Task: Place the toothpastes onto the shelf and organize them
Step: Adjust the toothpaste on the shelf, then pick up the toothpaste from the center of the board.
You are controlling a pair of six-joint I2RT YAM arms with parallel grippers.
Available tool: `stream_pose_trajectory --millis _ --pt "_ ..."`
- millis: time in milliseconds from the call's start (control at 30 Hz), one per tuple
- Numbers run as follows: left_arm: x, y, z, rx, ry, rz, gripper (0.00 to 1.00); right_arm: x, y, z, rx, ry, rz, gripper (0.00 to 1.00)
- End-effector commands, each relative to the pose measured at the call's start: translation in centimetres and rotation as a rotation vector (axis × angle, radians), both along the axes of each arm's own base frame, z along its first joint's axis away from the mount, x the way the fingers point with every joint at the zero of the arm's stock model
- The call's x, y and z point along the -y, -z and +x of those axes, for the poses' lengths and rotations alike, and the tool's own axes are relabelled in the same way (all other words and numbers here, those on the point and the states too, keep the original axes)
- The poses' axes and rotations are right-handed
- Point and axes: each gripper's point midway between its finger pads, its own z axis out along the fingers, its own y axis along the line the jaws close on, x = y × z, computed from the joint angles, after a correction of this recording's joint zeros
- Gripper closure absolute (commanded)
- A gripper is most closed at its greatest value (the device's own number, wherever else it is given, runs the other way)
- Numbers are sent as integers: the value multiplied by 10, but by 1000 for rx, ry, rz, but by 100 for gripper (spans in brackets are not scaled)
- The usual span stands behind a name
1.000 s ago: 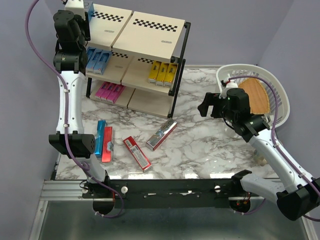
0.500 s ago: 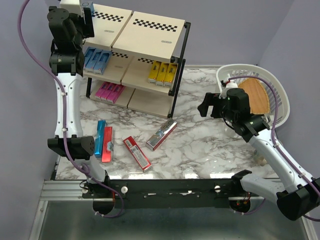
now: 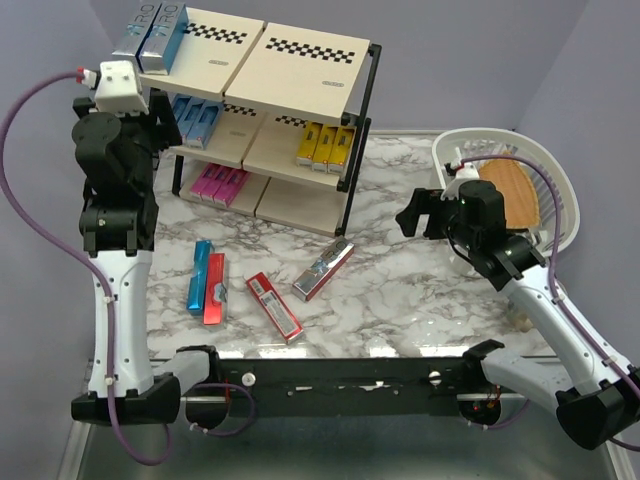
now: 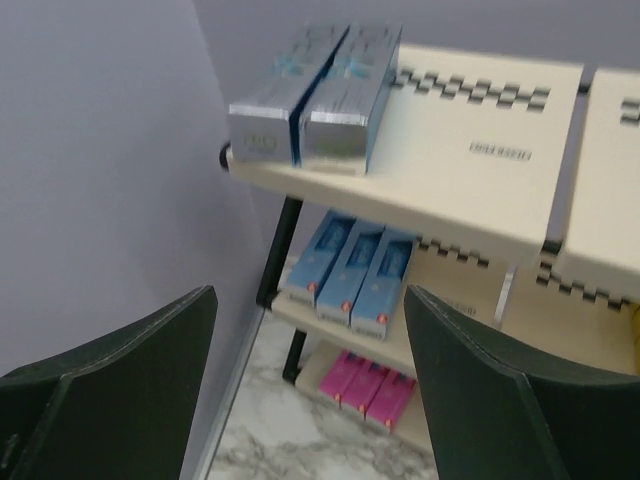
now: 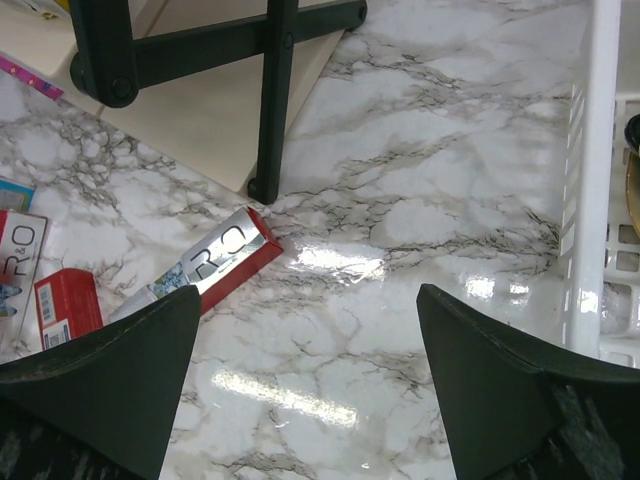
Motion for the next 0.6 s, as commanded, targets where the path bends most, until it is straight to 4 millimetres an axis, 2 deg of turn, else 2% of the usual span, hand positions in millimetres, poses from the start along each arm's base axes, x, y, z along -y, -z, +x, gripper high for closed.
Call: stream_pose_trajectory --millis 0,33,100,133,200,233,300,333,400,433,567 --pt "-14 94 -18 -206 -100 -94 10 -1 12 -7 -27 -21 3 3" --pt "-13 129 -22 -291 -104 -108 9 -1 13 -7 -31 -20 3 3" --pt "-11 156 -33 -342 -108 -147 8 -6 15 -9 -46 -46 18 3" --pt "-9 189 -37 -418 -114 -161 8 -7 18 -9 -53 -51 16 3" --pt "-8 217 -42 -479 -122 -191 6 -11 19 -9 -61 -61 26 3" --pt "-7 242 -46 -544 -128 -200 5 -12 19 -9 -64 -66 29 3" --pt "-6 266 -48 -601 -137 -219 4 -15 22 -9 -72 -76 30 3" --pt "-7 287 -50 -655 -153 -236 4 -16 23 -10 -74 -82 30 3" --pt "-7 305 -49 -704 -164 -250 2 -18 23 -11 -75 -89 36 3" --pt "-7 322 -48 -749 -174 -262 1 -19 24 -12 -77 -93 37 3" --pt "-7 359 -43 -866 -185 -265 1 -19 27 -12 -76 -92 35 3"
